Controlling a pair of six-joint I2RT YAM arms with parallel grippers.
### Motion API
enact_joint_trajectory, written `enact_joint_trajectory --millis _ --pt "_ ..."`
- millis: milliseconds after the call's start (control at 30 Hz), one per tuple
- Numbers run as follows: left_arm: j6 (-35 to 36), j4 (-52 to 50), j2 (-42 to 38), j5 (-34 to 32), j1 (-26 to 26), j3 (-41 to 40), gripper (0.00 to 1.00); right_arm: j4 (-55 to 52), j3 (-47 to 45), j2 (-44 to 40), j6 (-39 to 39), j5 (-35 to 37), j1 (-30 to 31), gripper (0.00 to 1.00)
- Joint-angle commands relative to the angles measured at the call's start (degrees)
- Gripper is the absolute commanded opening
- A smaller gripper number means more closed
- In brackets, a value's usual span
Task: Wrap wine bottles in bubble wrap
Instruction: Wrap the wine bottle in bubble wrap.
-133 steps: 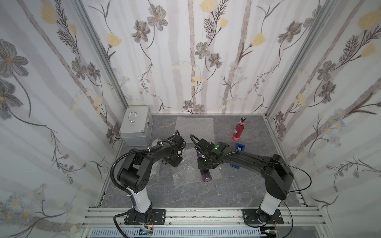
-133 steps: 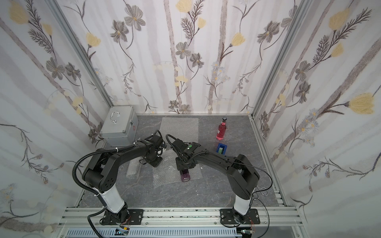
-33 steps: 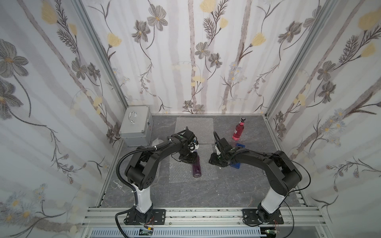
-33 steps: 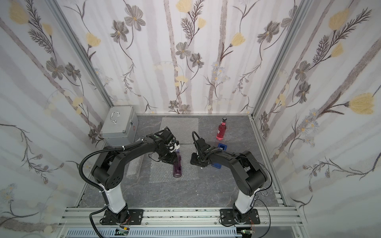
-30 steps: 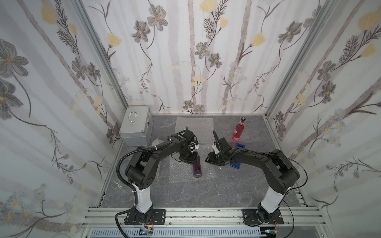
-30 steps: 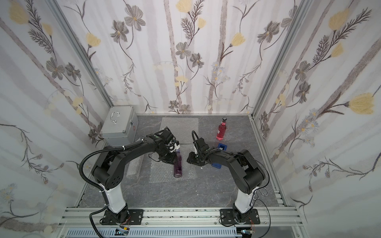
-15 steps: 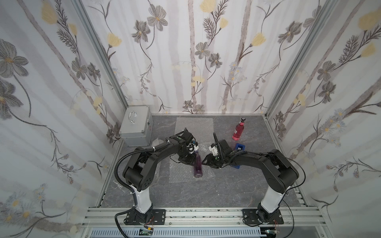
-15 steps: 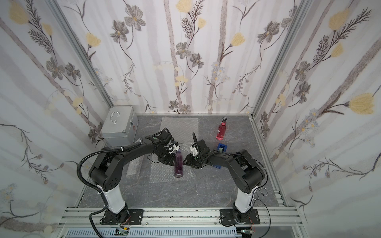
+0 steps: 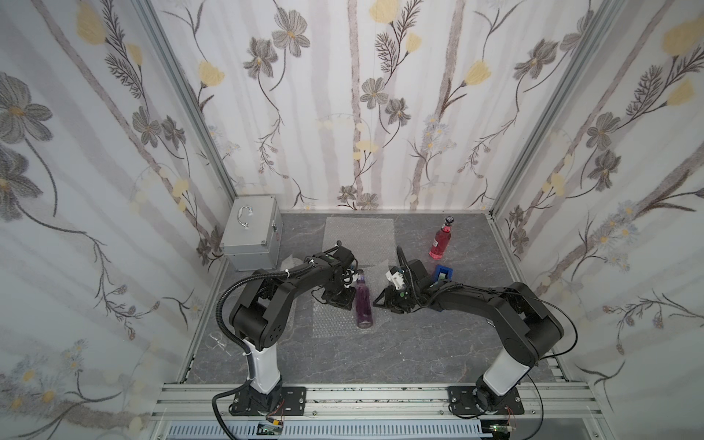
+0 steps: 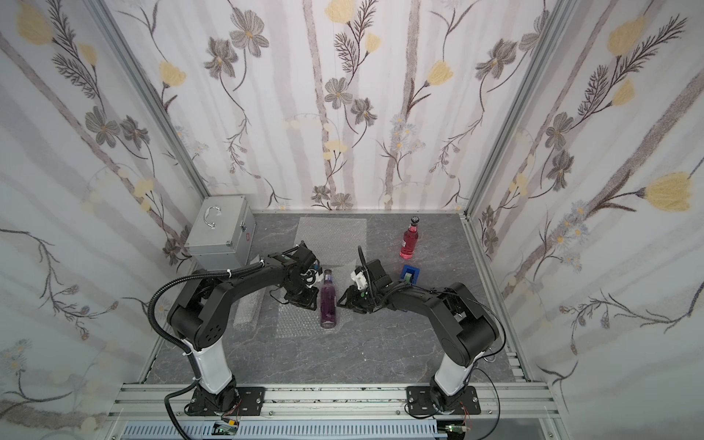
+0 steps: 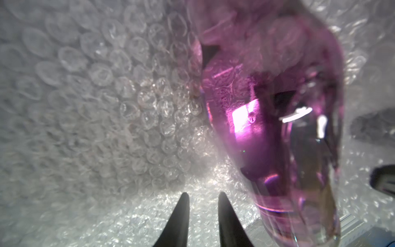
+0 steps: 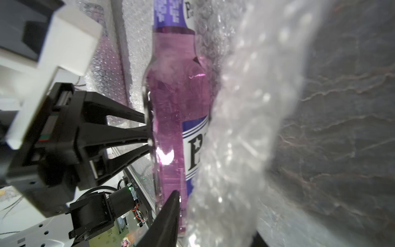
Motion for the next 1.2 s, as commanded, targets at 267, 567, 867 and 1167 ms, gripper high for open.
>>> enact_joint_trajectory --millis 267,567,867,1167 --pt "-0.83 -0.95 -1.83 0.39 0.35 0.34 0.27 -2.5 2.81 -0.9 0.47 1.35 2.43 0.03" --pt "-1.64 0.47 -2.98 2.41 1.54 -0.87 0.28 -7.12 10.87 3.5 -0.41 3.31 6.97 0.24" --pt "-2.57 -0.03 -6.64 2.3 4.92 -2.21 0.35 -8.6 15.73 8.06 -0.68 3.37 10.41 0.34" --pt "-7.17 4.31 -13.47 11.98 12.59 -4.41 0.68 -8.92 15.65 9.29 -1.03 3.7 11.04 0.35"
